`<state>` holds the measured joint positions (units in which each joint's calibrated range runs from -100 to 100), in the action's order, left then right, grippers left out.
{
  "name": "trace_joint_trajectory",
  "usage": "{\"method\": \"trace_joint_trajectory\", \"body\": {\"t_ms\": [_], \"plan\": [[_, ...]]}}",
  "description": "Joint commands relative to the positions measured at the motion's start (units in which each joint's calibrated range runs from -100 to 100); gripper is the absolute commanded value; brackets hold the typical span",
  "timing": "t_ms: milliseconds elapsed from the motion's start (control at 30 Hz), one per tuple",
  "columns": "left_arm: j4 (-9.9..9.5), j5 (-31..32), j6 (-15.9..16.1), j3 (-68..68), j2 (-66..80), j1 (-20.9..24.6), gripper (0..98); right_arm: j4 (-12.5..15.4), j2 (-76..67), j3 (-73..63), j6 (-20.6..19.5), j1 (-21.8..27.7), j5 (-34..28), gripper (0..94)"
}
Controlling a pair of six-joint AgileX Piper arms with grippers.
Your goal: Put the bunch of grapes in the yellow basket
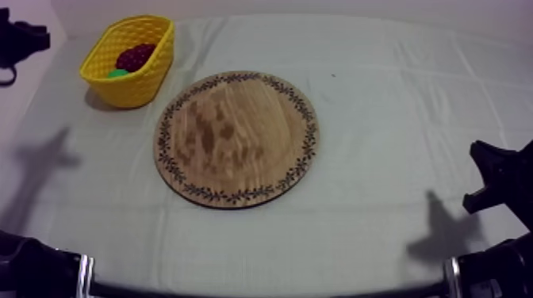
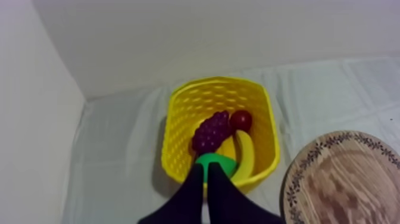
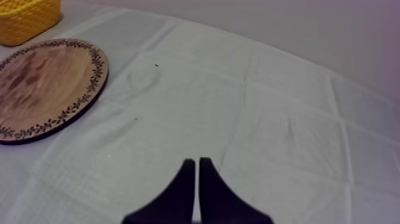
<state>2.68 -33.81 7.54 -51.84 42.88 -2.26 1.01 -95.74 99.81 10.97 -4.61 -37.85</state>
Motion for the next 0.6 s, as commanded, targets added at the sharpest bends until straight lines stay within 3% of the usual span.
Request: {"method": "trace_joint_trajectory", "body": {"t_ms": [0,133,300,567], "plan": [[-3.30,0.1,-1.6,-7.7,11.5,-0.4,0.0,0.0,0.0,0.0,-0.1,0.0,0.0,0.4],[-6.85,0.7,-0.9,-17.0,22.4,-0.8,0.0,0.0,0.0,0.0,-0.1,0.0,0.0,0.4],[-10.65,2.9,-6.4,-26.6,31.9,0.1,3.7,0.0,0.0,0.0,0.0,0.0,0.0,0.4],[-12.04,11.7,-11.1,-41.3,42.8,1.0,14.5,0.0,0.0,0.0,0.0,0.0,0.0,0.4]]}}
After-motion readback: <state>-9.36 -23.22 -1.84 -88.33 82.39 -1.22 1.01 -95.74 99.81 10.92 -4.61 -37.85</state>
